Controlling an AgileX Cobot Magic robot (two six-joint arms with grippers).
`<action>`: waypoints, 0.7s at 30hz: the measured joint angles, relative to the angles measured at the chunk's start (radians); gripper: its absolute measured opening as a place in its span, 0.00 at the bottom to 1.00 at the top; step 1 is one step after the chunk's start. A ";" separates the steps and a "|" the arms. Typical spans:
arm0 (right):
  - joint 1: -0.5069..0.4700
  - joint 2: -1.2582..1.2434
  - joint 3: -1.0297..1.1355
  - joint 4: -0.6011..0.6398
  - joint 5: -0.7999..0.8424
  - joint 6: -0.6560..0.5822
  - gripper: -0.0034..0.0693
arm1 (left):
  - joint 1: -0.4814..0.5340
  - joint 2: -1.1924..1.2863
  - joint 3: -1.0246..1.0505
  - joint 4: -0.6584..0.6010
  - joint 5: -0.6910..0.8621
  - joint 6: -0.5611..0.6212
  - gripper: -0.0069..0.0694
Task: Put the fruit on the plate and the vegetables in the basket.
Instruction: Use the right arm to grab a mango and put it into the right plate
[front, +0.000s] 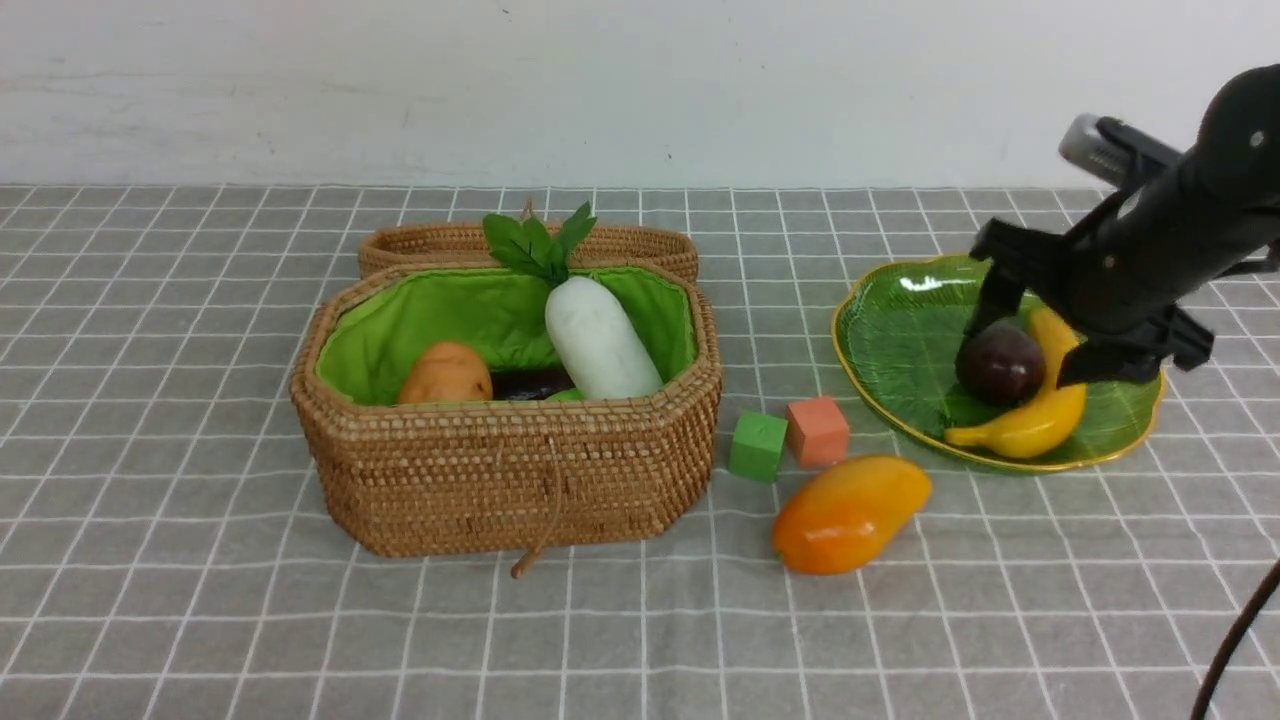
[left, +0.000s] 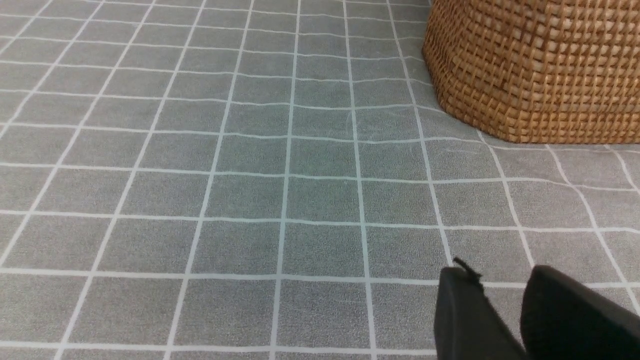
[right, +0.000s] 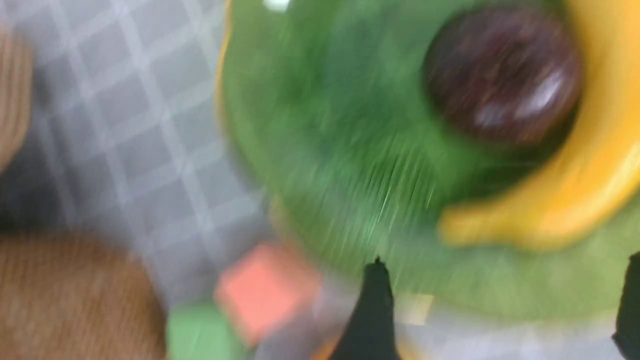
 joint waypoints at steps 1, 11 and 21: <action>0.052 -0.033 0.062 -0.003 -0.009 0.033 0.83 | 0.000 0.000 0.000 0.000 0.000 0.000 0.33; 0.238 -0.019 0.194 -0.063 -0.163 0.250 0.82 | 0.000 0.000 0.000 0.000 0.000 0.000 0.35; 0.244 0.111 0.174 -0.061 -0.235 0.187 0.80 | 0.000 0.000 0.000 0.001 0.000 0.000 0.36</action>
